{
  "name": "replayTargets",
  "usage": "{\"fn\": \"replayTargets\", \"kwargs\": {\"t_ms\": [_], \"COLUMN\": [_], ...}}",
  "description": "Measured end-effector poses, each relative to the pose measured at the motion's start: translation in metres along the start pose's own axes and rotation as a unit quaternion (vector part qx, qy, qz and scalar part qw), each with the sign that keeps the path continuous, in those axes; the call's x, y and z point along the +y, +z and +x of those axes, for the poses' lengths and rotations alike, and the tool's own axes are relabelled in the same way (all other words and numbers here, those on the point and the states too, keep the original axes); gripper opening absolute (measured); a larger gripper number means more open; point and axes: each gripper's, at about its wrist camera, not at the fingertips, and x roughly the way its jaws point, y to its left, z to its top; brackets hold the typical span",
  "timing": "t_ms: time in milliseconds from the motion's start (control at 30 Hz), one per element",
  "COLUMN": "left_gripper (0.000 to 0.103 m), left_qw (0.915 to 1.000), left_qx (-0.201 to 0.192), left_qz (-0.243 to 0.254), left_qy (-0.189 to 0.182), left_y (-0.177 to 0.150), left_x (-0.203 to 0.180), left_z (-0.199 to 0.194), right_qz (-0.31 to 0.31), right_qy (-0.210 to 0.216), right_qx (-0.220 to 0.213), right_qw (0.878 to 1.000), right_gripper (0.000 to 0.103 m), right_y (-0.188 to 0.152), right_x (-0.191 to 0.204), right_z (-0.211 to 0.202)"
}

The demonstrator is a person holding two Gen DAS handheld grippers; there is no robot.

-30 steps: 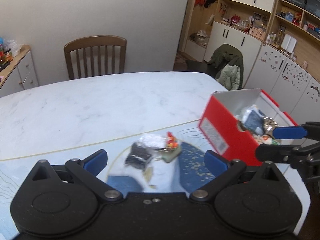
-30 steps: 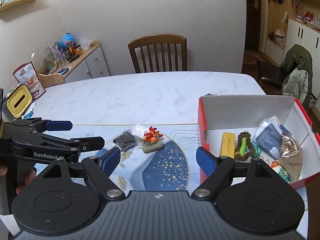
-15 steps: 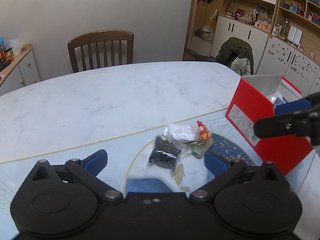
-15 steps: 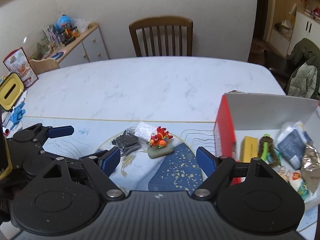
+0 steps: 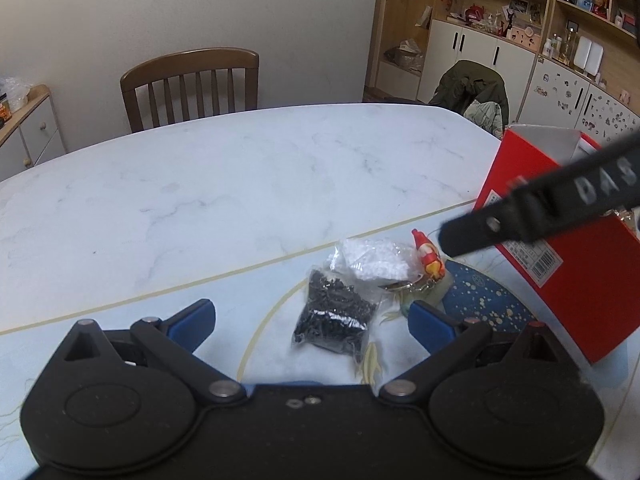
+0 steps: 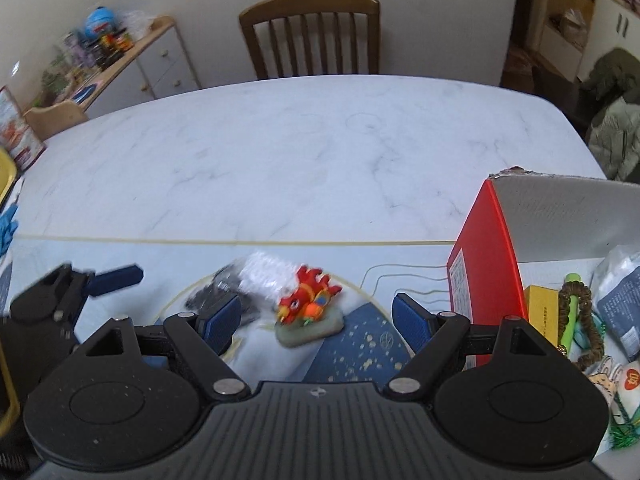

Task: Organize objects
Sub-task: 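Grasp the black bead bag with the left tool while the right tool grasps the red rooster charm, then carry the black bag into the shoebox and open the left tool while the right tool releases the rooster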

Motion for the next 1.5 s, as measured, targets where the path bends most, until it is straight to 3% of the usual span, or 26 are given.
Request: {"fn": "replayTargets", "kwargs": {"t_ms": [133,367,533,833,900,1000,1133,1500], "left_gripper": [0.098,0.080,0.072,0.045,0.040,0.036,0.035,0.035], "left_qw": [1.0000,0.9998,0.9998,0.9994,0.9995,0.9994,0.9993,0.9994], "left_qx": [0.001,0.010,0.011,0.015,0.016,0.019,0.021,0.023], "left_qz": [-0.002,-0.009,-0.009,-0.012,-0.011,-0.014,-0.014,-0.010], "left_qy": [-0.003,-0.011,-0.014,-0.028,-0.026,-0.027,-0.026,-0.022], "left_y": [0.001,0.000,-0.001,-0.002,-0.001,-0.001,-0.001,-0.005], "left_x": [0.000,0.003,0.002,0.002,0.002,0.002,0.002,-0.003], "left_z": [0.006,0.013,0.015,0.015,0.015,0.015,0.013,0.010], "right_qz": [-0.003,0.011,0.012,0.009,0.005,-0.002,-0.020,-0.080], "right_qy": [-0.001,0.016,0.023,0.021,0.020,0.025,0.020,-0.010], "right_qx": [0.001,0.020,0.027,0.026,0.025,0.024,0.021,0.019], "right_qw": [1.000,1.000,0.999,0.999,0.999,0.999,0.999,0.997], "right_gripper": [0.080,0.058,0.057,0.043,0.034,0.024,0.019,0.019], "right_y": [0.007,0.007,0.004,0.003,0.001,-0.003,-0.009,-0.008], "right_x": [0.004,0.006,0.008,0.010,0.010,0.011,0.015,0.024], "right_z": [0.012,0.032,0.039,0.039,0.037,0.033,0.028,0.034]}}
